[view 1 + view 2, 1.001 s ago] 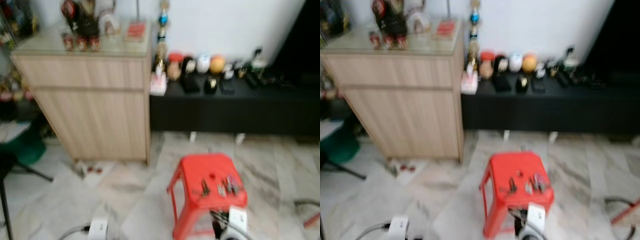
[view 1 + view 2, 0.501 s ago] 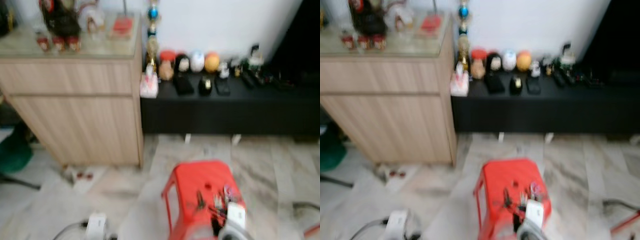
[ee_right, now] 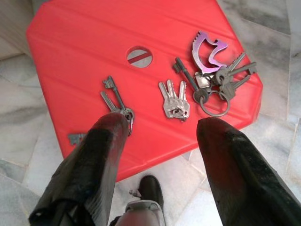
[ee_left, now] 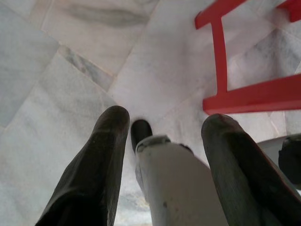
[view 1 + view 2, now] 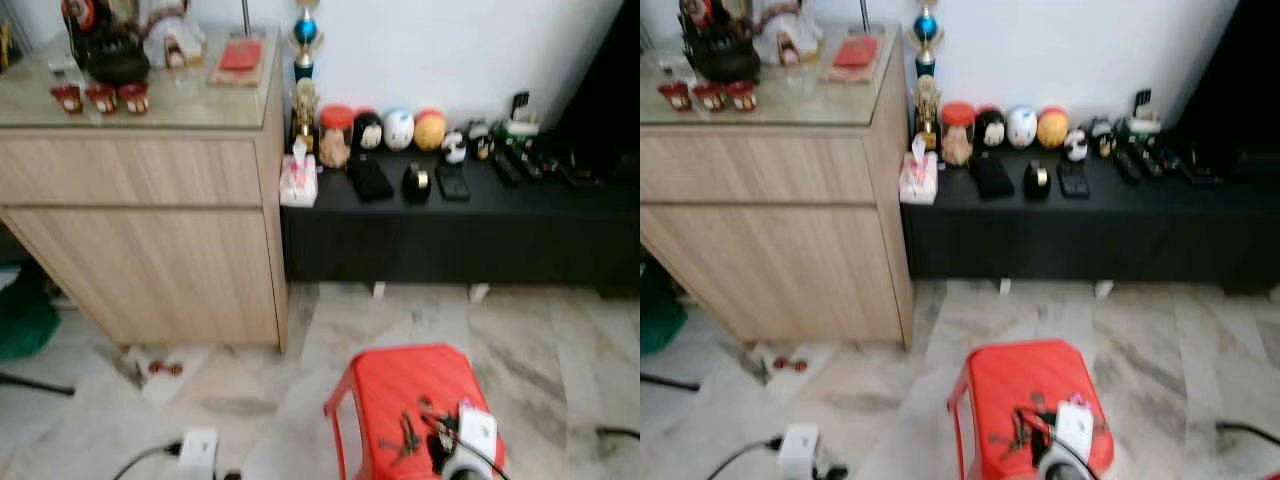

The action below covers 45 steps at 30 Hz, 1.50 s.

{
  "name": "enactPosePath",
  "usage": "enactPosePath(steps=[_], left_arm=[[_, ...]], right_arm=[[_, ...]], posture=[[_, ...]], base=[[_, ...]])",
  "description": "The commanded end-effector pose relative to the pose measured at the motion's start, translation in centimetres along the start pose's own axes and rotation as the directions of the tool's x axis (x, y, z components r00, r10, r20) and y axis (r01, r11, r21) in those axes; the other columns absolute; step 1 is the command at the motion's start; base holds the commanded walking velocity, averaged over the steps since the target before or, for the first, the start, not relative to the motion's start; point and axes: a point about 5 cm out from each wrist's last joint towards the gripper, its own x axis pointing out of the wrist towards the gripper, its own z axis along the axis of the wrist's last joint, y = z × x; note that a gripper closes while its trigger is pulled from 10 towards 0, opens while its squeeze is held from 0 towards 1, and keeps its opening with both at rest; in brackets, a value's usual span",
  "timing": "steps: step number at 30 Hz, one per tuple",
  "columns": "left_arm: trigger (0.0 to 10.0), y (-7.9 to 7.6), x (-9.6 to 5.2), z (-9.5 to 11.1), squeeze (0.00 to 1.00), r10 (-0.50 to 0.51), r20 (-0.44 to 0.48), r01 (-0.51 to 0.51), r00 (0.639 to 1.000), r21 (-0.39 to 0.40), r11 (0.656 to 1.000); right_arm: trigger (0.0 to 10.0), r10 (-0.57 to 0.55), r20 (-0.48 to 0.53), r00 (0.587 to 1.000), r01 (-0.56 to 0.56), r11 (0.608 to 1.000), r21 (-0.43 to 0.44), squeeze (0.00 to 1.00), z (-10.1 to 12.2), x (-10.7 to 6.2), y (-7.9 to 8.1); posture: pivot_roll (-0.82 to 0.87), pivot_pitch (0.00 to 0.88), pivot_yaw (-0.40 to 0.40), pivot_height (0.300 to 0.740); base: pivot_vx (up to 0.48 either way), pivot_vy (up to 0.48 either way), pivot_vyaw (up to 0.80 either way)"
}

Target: Hang keys on a hook

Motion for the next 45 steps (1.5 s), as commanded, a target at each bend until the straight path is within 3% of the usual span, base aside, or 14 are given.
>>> enactPosePath(steps=[1,15,24,45], left_arm=[[10.0,0.31,-0.15,-0.53,0.00,0.007,-0.017,-0.007,1.000,-0.002,1.000],[10.0,0.90,-0.30,-0.73,0.00,0.015,-0.024,-0.015,1.000,-0.003,1.000],[10.0,0.98,-0.35,-0.89,0.00,0.015,-0.030,-0.015,0.999,0.000,1.000],[10.0,1.24,-0.51,-1.31,0.00,0.019,-0.039,-0.018,0.999,0.016,1.000]], right_arm=[[10.0,-0.002,0.003,1.000,0.002,1.000,-0.002,0.00,-0.11,-0.05,-0.08],[10.0,-0.040,0.006,0.999,0.040,0.999,-0.026,0.00,-0.09,-0.06,-0.31],[10.0,-0.042,0.003,0.999,0.042,0.999,-0.034,0.00,-0.18,-0.08,-0.29],[10.0,-0.028,-0.016,0.999,0.028,0.999,-0.045,0.00,-0.51,-0.14,-0.27]], posture=[[0.00,0.000,-0.060,0.740],[0.00,0.000,-0.060,0.740],[0.00,0.000,-0.057,0.693],[0.00,0.000,-0.052,0.689]], base=[[0.000,0.000,0.00],[0.000,0.000,0.00],[0.000,0.000,0.00],[0.000,0.000,0.00]])
